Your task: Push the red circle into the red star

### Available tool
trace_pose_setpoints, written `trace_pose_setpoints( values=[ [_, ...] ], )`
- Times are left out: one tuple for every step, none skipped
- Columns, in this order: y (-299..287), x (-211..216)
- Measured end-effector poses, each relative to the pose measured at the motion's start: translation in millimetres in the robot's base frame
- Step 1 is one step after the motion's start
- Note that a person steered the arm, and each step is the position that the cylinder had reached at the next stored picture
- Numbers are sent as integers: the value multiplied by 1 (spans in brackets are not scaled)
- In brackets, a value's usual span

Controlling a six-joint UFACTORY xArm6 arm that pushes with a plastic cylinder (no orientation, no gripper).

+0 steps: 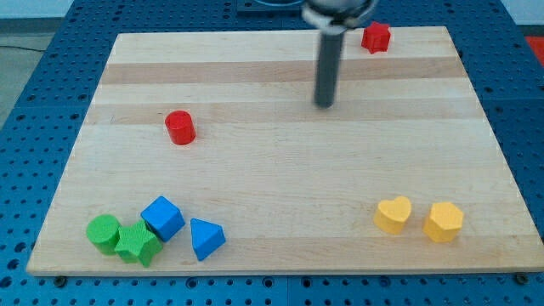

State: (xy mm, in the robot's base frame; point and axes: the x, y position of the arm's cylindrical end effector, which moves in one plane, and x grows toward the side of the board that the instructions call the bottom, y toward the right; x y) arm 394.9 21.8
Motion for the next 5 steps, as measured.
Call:
trace_pose_setpoints(
  values=[
    [-77,53],
    [-160,73],
    [-178,32],
    [-178,-13],
    [-192,-46]
  ],
)
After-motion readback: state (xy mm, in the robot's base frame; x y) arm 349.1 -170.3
